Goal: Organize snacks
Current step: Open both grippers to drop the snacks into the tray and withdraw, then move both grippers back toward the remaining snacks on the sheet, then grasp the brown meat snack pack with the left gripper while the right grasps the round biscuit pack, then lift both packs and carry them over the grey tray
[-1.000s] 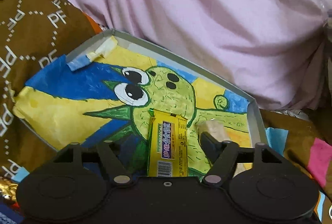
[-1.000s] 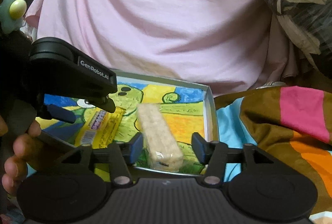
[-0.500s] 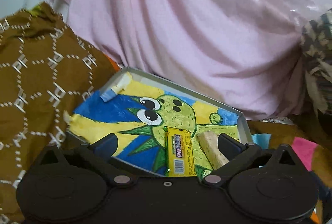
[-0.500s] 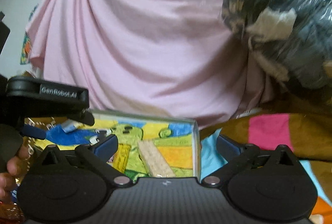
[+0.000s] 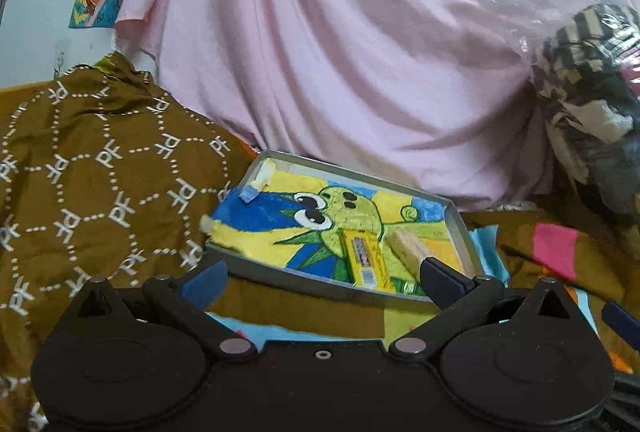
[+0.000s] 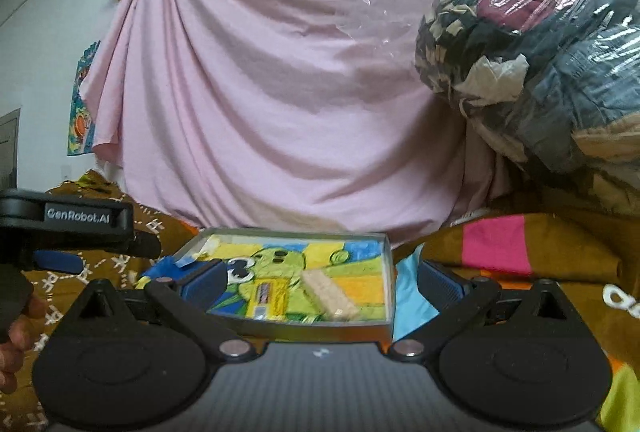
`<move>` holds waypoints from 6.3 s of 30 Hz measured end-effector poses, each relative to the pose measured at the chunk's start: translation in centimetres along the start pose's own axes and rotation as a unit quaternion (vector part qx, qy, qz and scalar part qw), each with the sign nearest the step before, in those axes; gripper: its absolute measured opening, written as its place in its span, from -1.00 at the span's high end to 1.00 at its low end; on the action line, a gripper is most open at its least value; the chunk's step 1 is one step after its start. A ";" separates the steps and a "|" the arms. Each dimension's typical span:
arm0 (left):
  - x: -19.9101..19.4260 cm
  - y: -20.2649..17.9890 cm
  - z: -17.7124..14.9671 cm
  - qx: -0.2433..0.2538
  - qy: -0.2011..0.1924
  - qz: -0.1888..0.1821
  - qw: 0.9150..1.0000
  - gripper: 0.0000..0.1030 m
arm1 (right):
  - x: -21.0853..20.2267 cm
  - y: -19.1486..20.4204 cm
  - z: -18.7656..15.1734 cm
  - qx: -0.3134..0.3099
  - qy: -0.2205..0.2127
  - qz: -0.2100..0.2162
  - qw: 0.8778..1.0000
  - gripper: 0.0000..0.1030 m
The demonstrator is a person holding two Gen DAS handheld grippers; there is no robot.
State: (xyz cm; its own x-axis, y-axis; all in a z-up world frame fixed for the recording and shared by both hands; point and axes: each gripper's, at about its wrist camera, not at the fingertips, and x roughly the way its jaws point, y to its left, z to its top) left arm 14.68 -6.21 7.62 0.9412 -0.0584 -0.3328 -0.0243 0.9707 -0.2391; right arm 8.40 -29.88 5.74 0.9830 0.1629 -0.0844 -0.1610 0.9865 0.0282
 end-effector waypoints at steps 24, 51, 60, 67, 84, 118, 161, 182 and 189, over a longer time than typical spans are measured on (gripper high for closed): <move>-7.2 7.4 -8.5 0.014 0.068 0.021 0.997 -0.98 | -6.7 4.8 -4.0 -0.001 0.134 0.042 0.990 -1.00; -1.4 4.9 -11.9 0.134 0.194 -0.079 0.969 -0.98 | 0.7 3.8 -6.5 -0.052 0.260 0.049 0.963 -1.00; 2.8 3.9 -12.4 0.162 0.237 -0.118 0.951 -0.98 | 5.3 2.8 -8.0 -0.044 0.287 0.043 0.956 -1.00; 5.0 4.5 -12.5 0.130 0.248 -0.131 0.951 -0.98 | 8.1 1.8 -9.5 -0.001 0.322 0.046 0.945 -0.99; 3.8 3.8 -13.0 0.121 0.263 -0.207 0.934 -0.91 | 7.8 1.9 -8.9 0.009 0.359 0.064 0.931 -0.09; 3.9 3.0 -12.3 0.082 0.304 -0.204 0.927 -0.01 | 5.9 0.2 -8.5 0.032 0.398 0.082 0.913 -0.08; 2.9 5.7 -12.6 -0.025 0.246 -0.196 0.949 0.07 | 4.4 3.4 -9.1 -0.102 0.331 0.043 0.937 -0.02; 1.4 4.9 -9.1 -0.089 0.127 -0.191 0.969 0.07 | 2.9 3.5 -6.1 -0.109 0.232 0.027 0.966 -0.03; 1.4 3.0 -5.6 -0.096 0.062 -0.171 0.979 0.07 | 2.7 3.3 -3.5 -0.121 0.183 0.035 0.975 -0.03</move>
State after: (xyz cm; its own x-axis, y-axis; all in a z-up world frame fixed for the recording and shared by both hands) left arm 14.05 -4.69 1.31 0.8573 -0.4121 -0.3084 0.2117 0.8285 -0.5185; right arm 10.18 -26.12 2.08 0.8791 0.1797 -0.4414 -0.2857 0.9401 -0.1862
